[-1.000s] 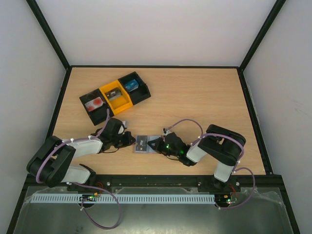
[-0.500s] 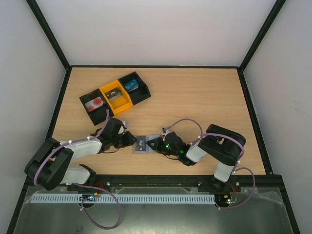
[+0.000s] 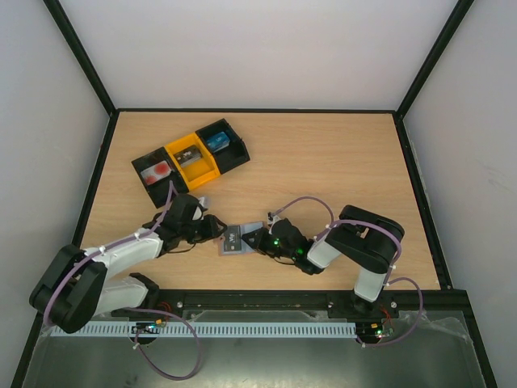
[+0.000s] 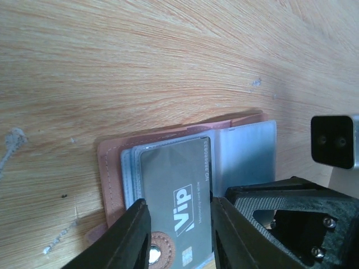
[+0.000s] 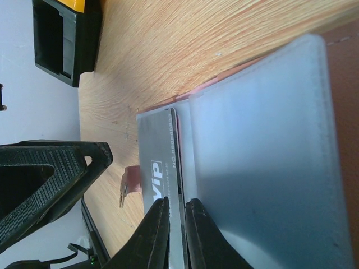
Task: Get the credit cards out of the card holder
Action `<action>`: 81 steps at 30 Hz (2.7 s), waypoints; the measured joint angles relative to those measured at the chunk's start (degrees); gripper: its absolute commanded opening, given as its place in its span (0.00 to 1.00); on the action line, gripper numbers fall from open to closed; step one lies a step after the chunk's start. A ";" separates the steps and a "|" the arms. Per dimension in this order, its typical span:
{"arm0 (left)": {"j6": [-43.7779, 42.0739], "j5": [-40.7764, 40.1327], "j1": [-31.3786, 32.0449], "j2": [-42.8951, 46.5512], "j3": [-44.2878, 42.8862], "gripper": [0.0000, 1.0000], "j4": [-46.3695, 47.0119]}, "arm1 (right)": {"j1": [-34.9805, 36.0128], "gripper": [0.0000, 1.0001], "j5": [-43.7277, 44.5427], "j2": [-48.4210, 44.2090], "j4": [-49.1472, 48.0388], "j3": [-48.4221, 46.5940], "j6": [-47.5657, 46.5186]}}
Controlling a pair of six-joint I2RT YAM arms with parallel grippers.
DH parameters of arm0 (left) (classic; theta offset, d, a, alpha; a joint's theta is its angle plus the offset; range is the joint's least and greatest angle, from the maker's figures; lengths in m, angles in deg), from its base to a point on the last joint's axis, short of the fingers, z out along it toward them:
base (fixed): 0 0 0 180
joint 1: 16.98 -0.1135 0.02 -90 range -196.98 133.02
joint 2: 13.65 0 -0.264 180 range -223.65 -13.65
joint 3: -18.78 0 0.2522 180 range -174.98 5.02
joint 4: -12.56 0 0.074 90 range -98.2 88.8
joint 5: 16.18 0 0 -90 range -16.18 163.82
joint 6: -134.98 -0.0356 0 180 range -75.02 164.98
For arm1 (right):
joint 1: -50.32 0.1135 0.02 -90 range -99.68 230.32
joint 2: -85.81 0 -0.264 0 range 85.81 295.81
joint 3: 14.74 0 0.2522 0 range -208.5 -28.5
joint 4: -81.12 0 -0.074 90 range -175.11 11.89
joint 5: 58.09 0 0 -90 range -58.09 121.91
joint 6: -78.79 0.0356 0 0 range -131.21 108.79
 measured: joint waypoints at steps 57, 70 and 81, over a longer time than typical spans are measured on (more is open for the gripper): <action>2.64 1.22 0.00 -7.63 4.79 0.03 13.62 | -0.52 0.03 -1.33 5.38 -2.32 -3.87 -1.22; 2.12 0.55 0.00 -3.04 1.09 0.35 3.67 | -0.57 0.02 -0.98 5.29 -2.60 -3.52 -1.33; 2.54 1.53 0.00 -4.28 0.90 0.23 3.02 | -0.57 0.13 -1.22 4.79 -2.51 -2.95 -1.31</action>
